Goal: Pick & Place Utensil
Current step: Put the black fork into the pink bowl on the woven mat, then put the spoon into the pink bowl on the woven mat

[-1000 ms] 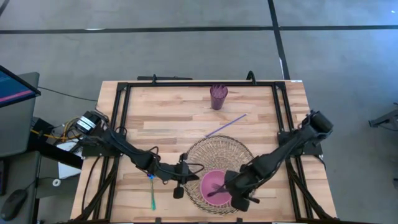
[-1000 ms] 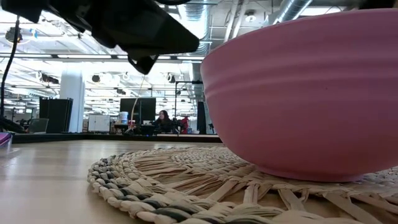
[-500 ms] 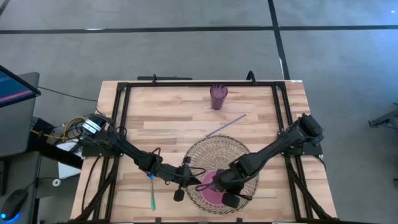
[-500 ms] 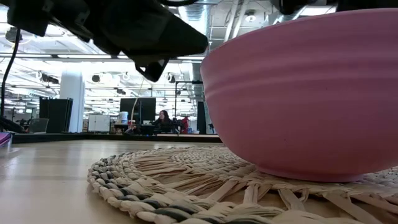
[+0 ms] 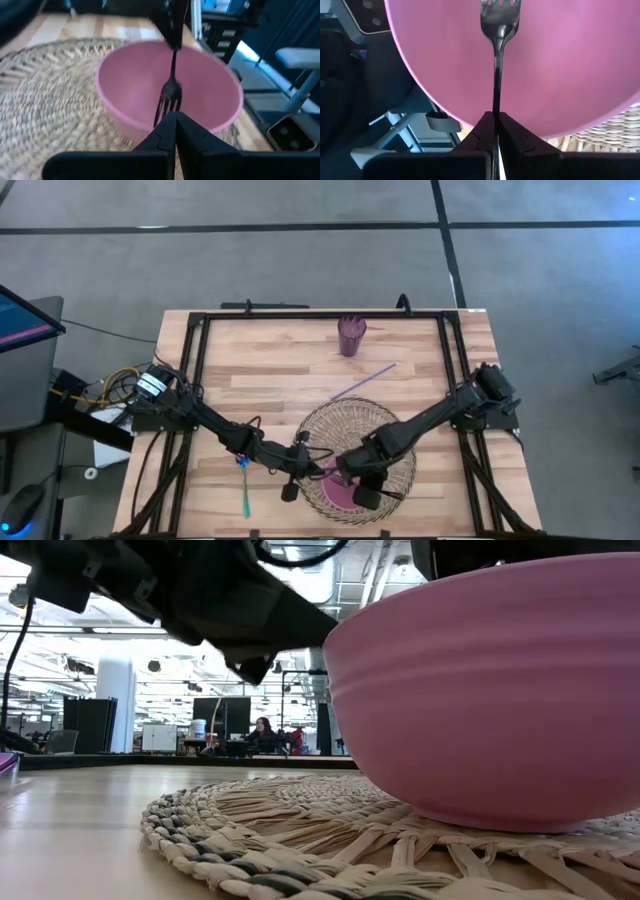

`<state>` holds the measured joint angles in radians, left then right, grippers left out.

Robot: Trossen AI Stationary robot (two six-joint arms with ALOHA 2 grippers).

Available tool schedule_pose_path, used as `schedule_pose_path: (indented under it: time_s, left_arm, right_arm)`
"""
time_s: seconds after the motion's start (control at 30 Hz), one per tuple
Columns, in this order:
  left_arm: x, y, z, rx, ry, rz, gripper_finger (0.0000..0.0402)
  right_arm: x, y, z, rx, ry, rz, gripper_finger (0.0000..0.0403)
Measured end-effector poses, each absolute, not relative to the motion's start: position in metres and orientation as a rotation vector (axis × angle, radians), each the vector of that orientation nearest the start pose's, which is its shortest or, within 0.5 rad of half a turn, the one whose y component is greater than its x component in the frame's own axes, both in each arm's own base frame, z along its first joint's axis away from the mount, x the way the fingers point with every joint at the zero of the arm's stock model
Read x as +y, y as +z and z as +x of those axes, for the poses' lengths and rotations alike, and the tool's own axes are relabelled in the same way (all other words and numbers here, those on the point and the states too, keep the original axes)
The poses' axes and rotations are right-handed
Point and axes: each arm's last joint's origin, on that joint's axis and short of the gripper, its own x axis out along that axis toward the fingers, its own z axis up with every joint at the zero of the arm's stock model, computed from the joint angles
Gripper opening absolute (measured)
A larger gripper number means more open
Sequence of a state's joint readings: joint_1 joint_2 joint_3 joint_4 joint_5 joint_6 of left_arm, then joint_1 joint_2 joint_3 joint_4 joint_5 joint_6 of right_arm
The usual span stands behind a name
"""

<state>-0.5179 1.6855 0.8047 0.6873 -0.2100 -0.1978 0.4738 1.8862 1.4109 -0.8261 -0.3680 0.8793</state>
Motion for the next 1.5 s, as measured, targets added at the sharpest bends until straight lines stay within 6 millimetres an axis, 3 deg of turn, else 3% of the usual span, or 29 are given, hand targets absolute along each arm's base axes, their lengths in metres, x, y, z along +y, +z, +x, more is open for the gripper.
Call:
schedule_pose_path:
  time_s: [0.2,0.37,0.5,0.93,1.2,1.5]
  left_arm:
    - [-0.167,0.201,0.305,0.163,-0.293,-0.139,0.0005]
    - [-0.170,0.182,0.310,0.200,-0.306,-0.119,0.0007]
    - [-0.172,0.180,0.312,0.168,-0.316,-0.100,0.0010]
    - [-0.171,0.181,0.312,0.165,-0.315,-0.100,0.0081]
    - [-0.171,0.181,0.312,0.165,-0.316,-0.101,0.0077]
    - [-0.171,0.181,0.313,0.165,-0.315,-0.101,0.0077]
  right_arm:
    - [0.175,0.204,0.329,1.538,0.093,0.623,0.0006]
    - [0.171,0.204,0.331,1.535,0.084,0.631,0.0006]
    - [0.171,0.204,0.331,1.535,0.085,0.631,0.0006]
    - [0.171,0.205,0.331,1.535,0.085,0.631,0.0014]
    - [0.171,0.205,0.331,1.529,0.112,0.603,0.0044]
    - [0.171,0.205,0.331,1.526,0.109,0.603,0.0047]
